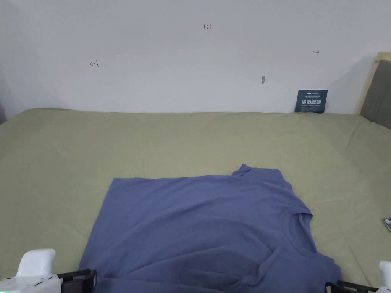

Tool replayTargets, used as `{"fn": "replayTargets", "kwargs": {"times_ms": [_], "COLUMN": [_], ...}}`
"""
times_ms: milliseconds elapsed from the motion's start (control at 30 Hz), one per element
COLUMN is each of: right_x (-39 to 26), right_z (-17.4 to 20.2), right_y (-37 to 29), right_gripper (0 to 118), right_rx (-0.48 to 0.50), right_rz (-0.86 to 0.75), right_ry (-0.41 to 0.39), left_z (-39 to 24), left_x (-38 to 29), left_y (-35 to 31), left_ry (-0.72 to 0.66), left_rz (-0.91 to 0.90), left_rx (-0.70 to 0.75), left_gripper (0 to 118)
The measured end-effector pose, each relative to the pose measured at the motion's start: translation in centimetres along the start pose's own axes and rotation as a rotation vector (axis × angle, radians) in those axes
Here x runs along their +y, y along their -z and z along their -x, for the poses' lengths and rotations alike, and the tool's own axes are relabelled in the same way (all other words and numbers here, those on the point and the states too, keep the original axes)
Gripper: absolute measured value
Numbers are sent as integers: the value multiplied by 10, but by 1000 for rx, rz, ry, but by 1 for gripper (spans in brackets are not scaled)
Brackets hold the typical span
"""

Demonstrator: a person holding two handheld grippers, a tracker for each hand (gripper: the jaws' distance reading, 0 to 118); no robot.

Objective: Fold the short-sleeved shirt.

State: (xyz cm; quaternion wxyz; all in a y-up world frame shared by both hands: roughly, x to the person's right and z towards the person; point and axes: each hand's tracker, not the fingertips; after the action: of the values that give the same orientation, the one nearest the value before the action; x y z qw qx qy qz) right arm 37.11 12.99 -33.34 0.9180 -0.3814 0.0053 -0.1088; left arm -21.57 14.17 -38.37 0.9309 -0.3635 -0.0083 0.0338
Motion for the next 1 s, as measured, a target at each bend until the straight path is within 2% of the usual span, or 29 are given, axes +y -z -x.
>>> {"fn": "replayTargets", "kwargs": {"times_ms": [133, 167, 200, 233, 267, 300, 333, 367, 433, 633, 733, 867, 900, 933, 967, 1000], "right_x": [7, 8, 7, 5, 4, 3, 0, -1, 1, -5, -12, -16, -17, -17, -20, -21], "right_z": [24, 30, 37, 44, 50, 56, 60, 60, 59, 54, 53, 53, 53, 52, 51, 51], "right_y": [-26, -35, -42, -49, -56, -60, -63, -67, -66, -57, -49, -37, -34, -31, -28, -25], "right_gripper": [105, 99, 77, 43, 18, 8, 3, 3, 3, 3, 3, 3, 3, 3, 3, 3], "right_rx": [-64, -45, -58, -63, -108, -155, -177, -162, -126, -131, -125, -104, -98, -95, -94, -90], "right_rz": [-176, -239, -297, -347, -402, -446, -476, -491, -464, -415, -383, -321, -305, -292, -280, -267], "right_ry": [-26, -30, -29, -43, -68, -89, -107, -117, -91, -103, -110, -136, -135, -134, -131, -128], "left_z": [-17, -23, -28, -33, -37, -40, -43, -44, -40, -13, 10, 26, 27, 30, 34, 38], "left_x": [12, 14, 14, 14, 14, 13, 12, 10, 11, 4, 1, -11, -14, -14, -14, -15], "left_y": [-29, -36, -43, -51, -57, -61, -62, -62, -62, -43, -20, 14, 22, 29, 38, 48], "left_ry": [0, -8, -18, -43, -54, -51, -41, -31, -28, -60, -44, -87, -93, -102, -115, -140], "left_rz": [-128, -166, -207, -253, -275, -293, -307, -340, -316, -233, -75, 86, 117, 137, 158, 189], "left_rx": [22, 18, 25, 28, 2, -9, 12, 28, 8, 36, 49, 30, 30, 30, 40, 36], "left_gripper": [113, 107, 95, 70, 59, 44, 31, 0, 0, 0, 0, 0, 4, 33, 98, 118]}}
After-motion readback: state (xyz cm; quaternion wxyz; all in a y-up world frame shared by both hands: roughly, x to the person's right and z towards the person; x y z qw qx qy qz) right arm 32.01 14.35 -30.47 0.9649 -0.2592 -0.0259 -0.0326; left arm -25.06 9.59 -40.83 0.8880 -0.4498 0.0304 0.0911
